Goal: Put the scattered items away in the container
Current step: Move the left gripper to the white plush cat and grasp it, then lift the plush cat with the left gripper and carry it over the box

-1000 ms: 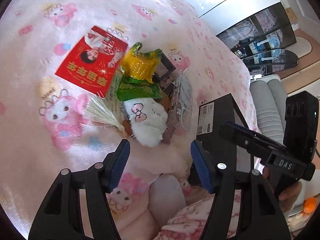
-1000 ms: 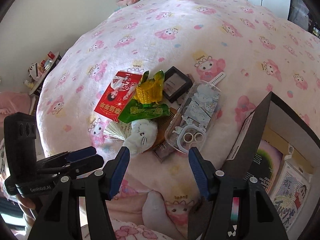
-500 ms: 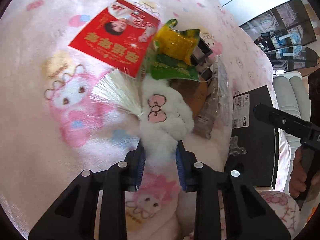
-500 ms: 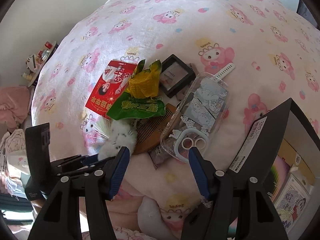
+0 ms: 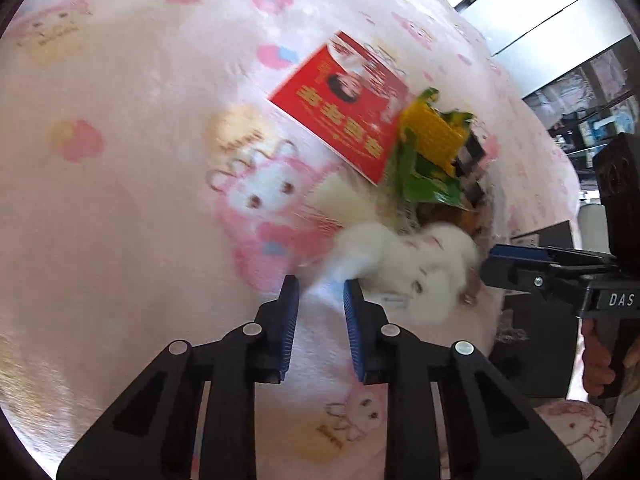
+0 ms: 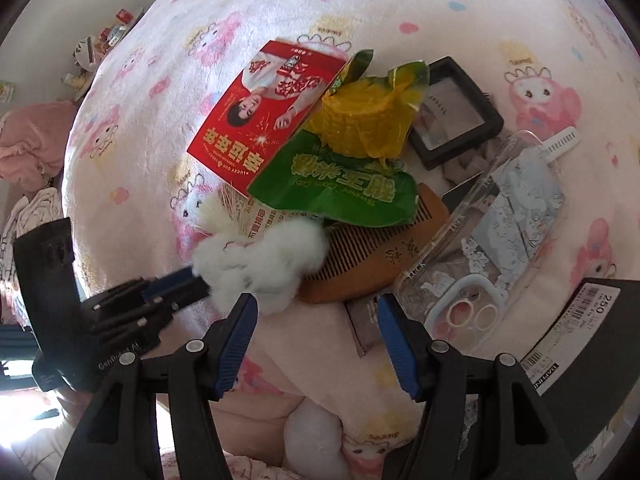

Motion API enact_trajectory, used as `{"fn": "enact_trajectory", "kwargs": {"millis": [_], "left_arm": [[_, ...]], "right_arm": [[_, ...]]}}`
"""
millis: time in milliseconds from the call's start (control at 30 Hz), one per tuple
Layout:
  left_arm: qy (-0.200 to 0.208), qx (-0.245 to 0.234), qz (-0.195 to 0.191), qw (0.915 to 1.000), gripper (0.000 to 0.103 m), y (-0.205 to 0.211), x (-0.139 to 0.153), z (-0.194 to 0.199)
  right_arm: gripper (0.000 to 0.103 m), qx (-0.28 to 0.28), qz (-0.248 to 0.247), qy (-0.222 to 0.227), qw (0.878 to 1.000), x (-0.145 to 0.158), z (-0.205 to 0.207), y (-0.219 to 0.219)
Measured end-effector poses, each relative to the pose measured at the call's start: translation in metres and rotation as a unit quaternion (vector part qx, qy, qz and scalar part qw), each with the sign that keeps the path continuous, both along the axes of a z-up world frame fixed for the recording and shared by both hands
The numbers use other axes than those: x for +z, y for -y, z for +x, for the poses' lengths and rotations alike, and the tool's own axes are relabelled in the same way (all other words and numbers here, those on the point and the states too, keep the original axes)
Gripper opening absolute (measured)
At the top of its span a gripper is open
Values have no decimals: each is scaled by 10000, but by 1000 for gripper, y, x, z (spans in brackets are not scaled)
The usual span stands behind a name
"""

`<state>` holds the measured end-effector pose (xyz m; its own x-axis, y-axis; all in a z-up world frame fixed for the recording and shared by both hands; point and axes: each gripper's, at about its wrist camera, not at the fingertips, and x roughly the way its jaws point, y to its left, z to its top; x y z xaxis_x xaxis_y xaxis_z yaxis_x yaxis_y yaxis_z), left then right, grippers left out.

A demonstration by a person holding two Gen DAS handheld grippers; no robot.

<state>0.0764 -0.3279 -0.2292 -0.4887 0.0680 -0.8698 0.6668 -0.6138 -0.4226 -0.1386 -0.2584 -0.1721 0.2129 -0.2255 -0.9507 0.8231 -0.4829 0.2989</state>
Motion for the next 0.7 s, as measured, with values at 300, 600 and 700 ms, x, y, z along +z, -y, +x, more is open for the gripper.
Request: {"fn": "enact_trajectory", "kwargs": {"millis": [300, 600, 700], "left_arm": [[-870, -160, 1150, 9894, 53, 9, -2, -2], [-705, -318, 1054, 9914, 37, 5, -16, -37], [-695, -337, 859, 9933, 31, 0, -6, -37]], "right_arm": [[59, 56, -40, 573, 9983, -20, -6, 15], [59, -639, -222, 1713, 9829, -47, -27, -8], [54, -379, -240, 1752, 9835, -46, -19, 2]]}}
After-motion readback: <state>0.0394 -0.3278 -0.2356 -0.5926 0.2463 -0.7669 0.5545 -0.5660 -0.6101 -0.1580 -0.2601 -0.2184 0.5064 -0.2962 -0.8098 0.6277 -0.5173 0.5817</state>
